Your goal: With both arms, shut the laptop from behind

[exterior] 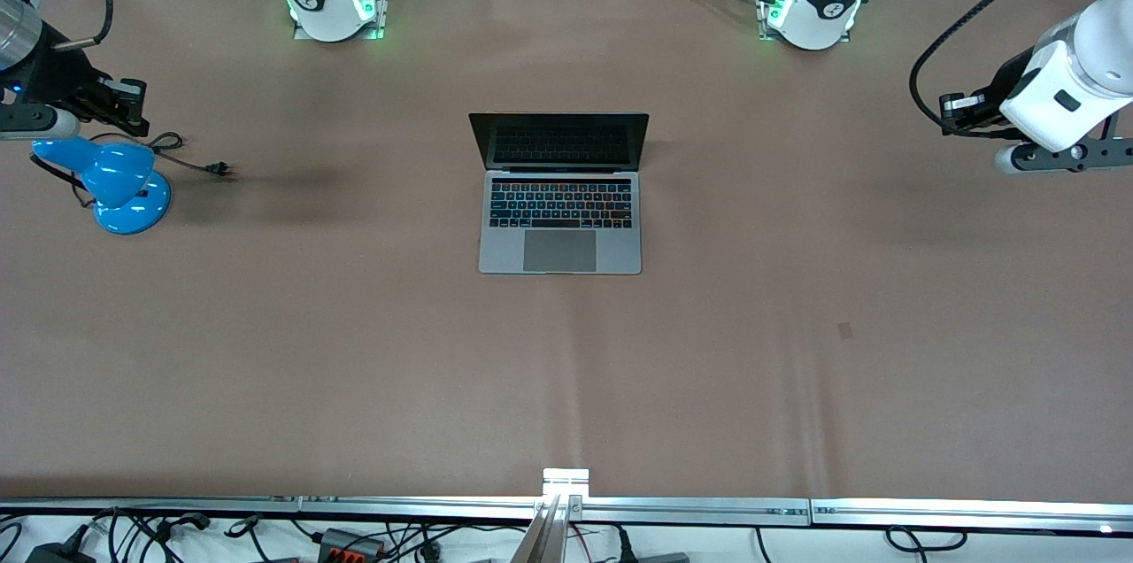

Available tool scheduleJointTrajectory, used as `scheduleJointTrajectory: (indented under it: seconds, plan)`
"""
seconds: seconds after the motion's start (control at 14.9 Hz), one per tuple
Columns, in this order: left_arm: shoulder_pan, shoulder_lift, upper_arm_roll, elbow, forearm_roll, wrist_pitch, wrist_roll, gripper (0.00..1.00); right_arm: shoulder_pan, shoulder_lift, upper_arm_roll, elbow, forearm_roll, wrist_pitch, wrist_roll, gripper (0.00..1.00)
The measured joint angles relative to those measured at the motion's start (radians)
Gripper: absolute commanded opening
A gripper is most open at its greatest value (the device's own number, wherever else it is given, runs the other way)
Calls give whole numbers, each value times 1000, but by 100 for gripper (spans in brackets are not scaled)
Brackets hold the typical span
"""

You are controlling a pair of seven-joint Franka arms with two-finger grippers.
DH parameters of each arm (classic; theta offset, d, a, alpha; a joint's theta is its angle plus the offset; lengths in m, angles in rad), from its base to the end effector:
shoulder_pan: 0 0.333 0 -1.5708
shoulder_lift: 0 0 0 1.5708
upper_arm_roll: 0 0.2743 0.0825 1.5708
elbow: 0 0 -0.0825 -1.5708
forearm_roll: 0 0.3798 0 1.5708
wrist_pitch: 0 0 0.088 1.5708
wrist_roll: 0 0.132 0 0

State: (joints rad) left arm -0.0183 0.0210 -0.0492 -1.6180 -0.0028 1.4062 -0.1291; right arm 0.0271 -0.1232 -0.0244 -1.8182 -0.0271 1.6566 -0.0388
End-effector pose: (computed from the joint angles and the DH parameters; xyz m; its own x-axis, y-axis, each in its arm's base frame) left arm 0.5267 -0.0358 0.5132 0.9713 0.0627 -0.2292 0.0583 -0.9980 -0.0259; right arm 0.5182 -0.0024 0.5149 0.9983 0.0441 -0.0393 0.0450 -0.9987 0.0224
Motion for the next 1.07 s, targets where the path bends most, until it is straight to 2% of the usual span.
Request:
scheduleJointTrajectory:
  seconds: [0.2,0.4,0.54,0.6,0.74,1.07]
  plan:
    - [0,1,-3,-5,-29,-18,22,0,20,15,6,-4,37,-47,-2,0]
    - [-4,6,-7,-15,-92,-24,32,0,92,52,10,-13,67,-76,-2,0]
    - [-19,17,-41,-29,-122,-22,32,0,142,78,13,-26,92,-80,-1,0]
    - [-27,25,-69,-45,-149,-16,25,0,158,86,13,-43,134,-83,-1,0]
    - [-40,34,-133,-135,-221,52,-12,0,187,91,15,-96,218,-84,-1,0]
    - [-48,-20,-362,-446,-378,314,-101,0,364,91,19,-192,317,-70,5,0]
